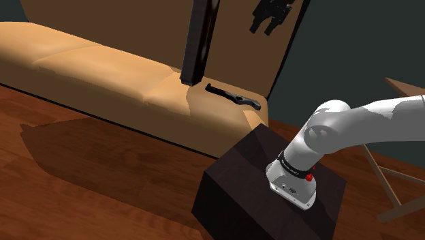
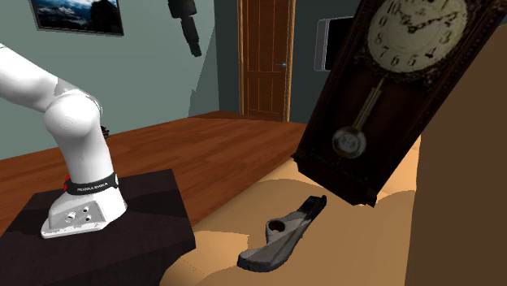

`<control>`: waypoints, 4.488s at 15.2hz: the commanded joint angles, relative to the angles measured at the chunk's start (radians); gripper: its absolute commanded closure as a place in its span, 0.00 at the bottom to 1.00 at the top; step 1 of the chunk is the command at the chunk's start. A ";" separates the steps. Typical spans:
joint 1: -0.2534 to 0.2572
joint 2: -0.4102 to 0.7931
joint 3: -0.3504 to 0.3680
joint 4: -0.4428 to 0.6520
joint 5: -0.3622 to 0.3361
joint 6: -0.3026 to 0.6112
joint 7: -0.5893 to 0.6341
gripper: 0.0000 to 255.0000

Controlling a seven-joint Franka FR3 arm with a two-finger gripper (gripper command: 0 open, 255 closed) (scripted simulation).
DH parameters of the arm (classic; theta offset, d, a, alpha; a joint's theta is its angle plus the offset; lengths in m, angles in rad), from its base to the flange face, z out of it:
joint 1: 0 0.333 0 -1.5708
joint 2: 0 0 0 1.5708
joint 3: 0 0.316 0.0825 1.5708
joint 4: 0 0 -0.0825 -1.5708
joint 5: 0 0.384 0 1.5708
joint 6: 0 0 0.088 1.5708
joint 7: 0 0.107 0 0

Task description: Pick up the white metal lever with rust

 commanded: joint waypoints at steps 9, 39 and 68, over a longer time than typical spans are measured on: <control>-0.002 0.174 -0.135 -0.047 -0.040 0.148 -0.175 0.00; -0.117 1.313 -0.361 0.470 0.258 0.414 -0.895 0.00; -0.203 1.577 -0.314 0.695 0.297 0.404 -0.960 1.00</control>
